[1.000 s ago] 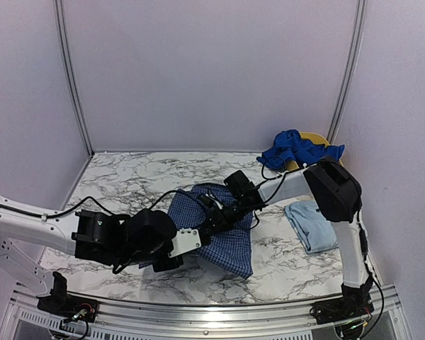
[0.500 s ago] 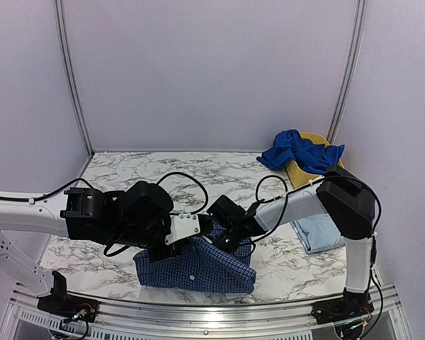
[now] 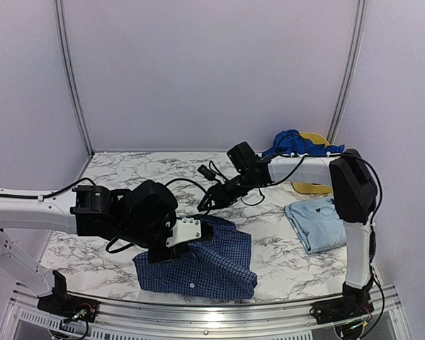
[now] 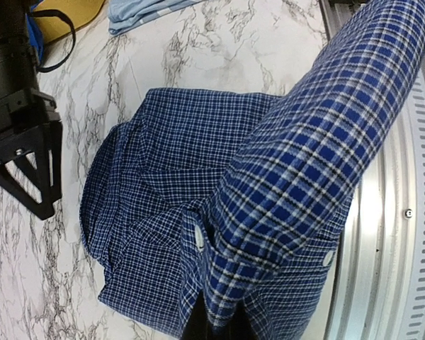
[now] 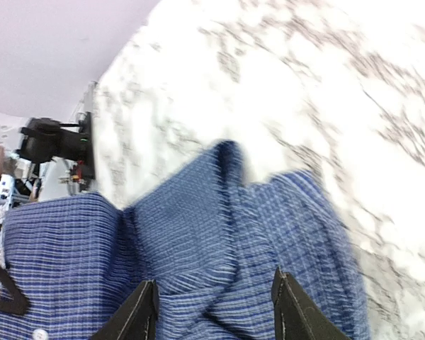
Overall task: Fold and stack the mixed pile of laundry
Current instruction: Fold the 2/3-rectangle-folded shirt at the center of the board.
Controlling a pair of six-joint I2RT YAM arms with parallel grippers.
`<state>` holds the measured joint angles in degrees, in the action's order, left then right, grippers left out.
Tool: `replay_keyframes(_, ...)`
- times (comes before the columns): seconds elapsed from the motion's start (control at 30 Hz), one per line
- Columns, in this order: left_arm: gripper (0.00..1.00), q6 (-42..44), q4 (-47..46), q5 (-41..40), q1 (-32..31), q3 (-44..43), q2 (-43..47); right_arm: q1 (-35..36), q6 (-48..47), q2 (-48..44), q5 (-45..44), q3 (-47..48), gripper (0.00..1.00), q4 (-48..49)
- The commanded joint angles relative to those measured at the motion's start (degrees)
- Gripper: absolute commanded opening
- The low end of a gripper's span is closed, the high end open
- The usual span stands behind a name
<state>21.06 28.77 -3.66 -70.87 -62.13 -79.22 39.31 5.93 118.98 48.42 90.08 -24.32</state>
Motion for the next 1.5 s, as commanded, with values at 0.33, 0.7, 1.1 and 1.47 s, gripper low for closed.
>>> replay_keyframes(0.33, 0.0, 9.0, -0.8, 5.7, 13.5, -10.3, -15.0, 0.6, -3.7, 11.2, -1.0, -1.1, 0.33, -4.1)
replay_keyframes(0.7, 0.01, 12.9, -5.6, 9.3, 21.2, -17.1, -27.3, 0.4, -5.2, 10.7, 2.9, 0.9, 0.33, -5.9)
replay_keyframes(1.1, 0.65, 0.2, -9.8, 6.3, 27.4, -19.9, -23.9, -13.7, -1.0, 1.4, -5.8, 5.7, 0.66, -8.1)
replay_keyframes(1.47, 0.99, -29.7, -8.8, 21.9, 40.5, -7.3, -9.5, -17.6, 1.7, -18.4, -2.4, -18.7, 0.87, -1.9)
